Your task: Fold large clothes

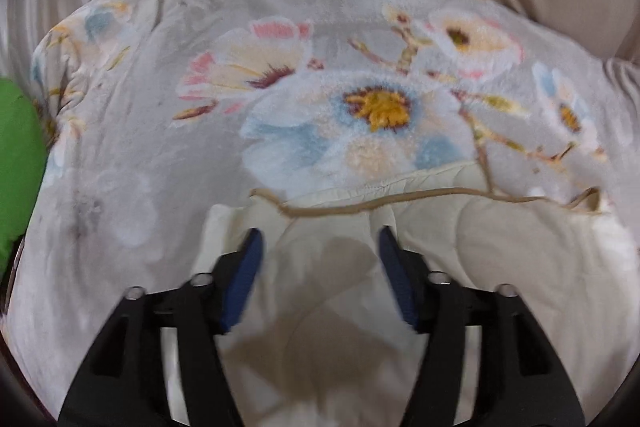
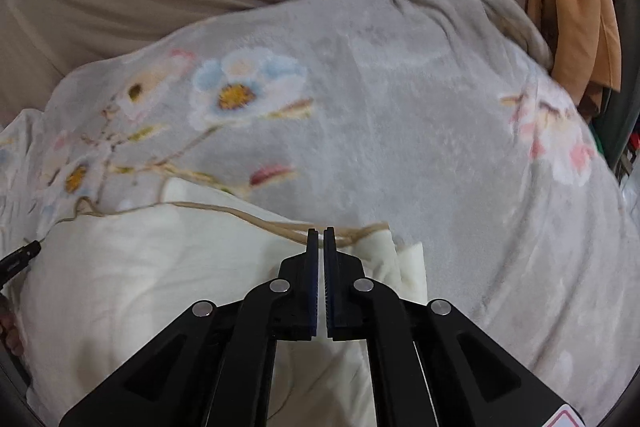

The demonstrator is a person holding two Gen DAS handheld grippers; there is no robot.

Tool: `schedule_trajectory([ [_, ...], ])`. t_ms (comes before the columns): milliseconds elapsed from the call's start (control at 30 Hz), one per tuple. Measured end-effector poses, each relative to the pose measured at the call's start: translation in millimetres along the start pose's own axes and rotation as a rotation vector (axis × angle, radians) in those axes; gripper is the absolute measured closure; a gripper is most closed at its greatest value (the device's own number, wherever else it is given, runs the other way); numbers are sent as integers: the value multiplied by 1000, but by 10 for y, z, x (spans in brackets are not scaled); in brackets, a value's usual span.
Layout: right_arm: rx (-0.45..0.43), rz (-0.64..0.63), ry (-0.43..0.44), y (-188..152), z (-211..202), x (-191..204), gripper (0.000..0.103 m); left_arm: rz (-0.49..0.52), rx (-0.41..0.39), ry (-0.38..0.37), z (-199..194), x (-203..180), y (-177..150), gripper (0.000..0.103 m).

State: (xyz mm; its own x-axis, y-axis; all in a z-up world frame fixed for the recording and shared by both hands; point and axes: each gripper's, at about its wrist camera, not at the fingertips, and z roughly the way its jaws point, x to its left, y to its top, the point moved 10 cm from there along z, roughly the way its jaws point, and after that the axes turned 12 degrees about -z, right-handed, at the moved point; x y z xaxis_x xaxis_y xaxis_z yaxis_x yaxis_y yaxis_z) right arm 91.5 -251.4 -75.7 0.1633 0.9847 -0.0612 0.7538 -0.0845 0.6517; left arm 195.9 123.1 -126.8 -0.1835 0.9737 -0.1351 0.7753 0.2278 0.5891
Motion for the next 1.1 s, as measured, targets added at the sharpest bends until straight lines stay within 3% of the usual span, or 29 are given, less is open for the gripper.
schedule_trajectory([
  [100, 30, -20, 149, 16, -265, 489, 95, -56, -5, -20, -373, 222, -68, 18],
  [233, 107, -70, 292, -149, -293, 1216, 95, -162, 88, -5, -499, 665, -371, 17],
  [333, 164, -155, 332, -273, -187, 1671, 95, -241, 165, 2, -491, 977, -673, 17],
  [500, 293, -233, 351, -613, 146, 2064, 95, -376, 331, -92, -295, 1139, -1126, 10],
  [633, 298, -289, 307, -740, 250, 2139, 95, -456, 351, -154, -217, 1081, -1234, 10],
  [733, 295, -336, 276, -754, 270, 2165, 95, -427, 325, -159, -299, 978, -1140, 30],
  [800, 297, -346, 268, -736, 269, 2163, 95, -393, 303, -196, -427, 881, -1031, 61],
  [900, 296, -301, 290, -684, 182, 2102, 95, -341, 254, -251, -732, 715, -833, 72],
  [1100, 234, -197, 378, -708, -424, 1835, 95, -179, 145, -385, -1534, 111, -498, 77],
])
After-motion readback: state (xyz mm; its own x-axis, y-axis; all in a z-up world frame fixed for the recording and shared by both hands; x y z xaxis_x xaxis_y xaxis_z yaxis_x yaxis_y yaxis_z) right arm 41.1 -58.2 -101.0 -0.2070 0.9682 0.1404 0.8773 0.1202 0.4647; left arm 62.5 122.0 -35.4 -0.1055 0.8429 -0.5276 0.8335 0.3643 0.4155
